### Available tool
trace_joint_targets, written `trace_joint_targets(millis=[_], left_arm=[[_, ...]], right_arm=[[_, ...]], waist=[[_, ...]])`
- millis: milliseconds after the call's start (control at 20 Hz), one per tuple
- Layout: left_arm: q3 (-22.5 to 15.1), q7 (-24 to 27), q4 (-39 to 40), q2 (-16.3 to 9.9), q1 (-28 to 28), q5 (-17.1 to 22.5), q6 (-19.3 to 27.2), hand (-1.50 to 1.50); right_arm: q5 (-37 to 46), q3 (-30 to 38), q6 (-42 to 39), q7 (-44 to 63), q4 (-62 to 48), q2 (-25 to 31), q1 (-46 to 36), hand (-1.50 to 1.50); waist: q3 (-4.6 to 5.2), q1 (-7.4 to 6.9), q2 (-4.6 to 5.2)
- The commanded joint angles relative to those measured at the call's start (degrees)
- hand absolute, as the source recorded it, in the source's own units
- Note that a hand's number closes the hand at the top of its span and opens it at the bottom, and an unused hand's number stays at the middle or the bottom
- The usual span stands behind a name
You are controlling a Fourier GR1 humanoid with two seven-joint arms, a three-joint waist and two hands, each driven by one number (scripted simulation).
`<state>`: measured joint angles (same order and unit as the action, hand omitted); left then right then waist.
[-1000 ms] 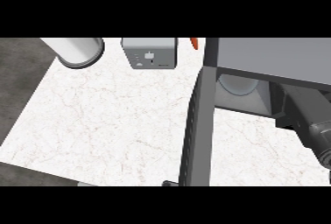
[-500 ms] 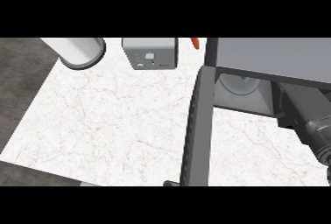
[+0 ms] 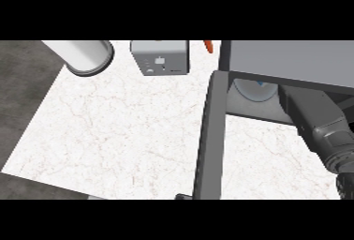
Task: Pick up the milk, place it into the microwave and close the microwave
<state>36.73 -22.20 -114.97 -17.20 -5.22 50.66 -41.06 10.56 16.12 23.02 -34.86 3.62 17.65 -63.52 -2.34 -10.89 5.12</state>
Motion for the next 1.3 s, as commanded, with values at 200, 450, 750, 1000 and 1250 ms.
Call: trace_joint_targets(millis=[200, 450, 750, 1000, 1250], left_arm=[[-2.48, -0.21, 1.42, 1.84, -0.1, -2.91, -1.4, -1.5], [-3.1, 0.34, 1.56, 3.41, -1.4, -3.61, -2.73, -1.5], [-4.52, 0.81, 2.77, 5.76, -1.37, -5.99, -3.17, -1.5], [-5.82, 2.94, 1.31, 9.09, -4.68, -7.96, -7.92, -1.5], [-9.19, 4.11, 1.58, 11.68, -5.02, -9.47, -11.84, -1.5]], right_arm=[[0.61, -0.83, 4.33, 1.81, 1.34, -4.86, -5.62, -1.5], [-1.72, 1.41, 6.67, 0.86, 2.2, -3.24, -5.35, -1.5], [0.36, -0.9, 5.14, 0.6, 0.46, -2.58, -4.53, -1.5], [-0.81, -0.01, 0.47, -1.16, 0.47, -2.21, -1.26, -1.5], [-3.54, 2.23, -10.32, -4.46, 1.97, -2.69, 1.75, -1.5]], waist=[[2.21, -0.06, -1.1], [2.21, 1.2, -1.76], [2.27, 3.87, -2.25], [2.24, 5.25, -2.96], [2.19, 7.08, -3.51]])
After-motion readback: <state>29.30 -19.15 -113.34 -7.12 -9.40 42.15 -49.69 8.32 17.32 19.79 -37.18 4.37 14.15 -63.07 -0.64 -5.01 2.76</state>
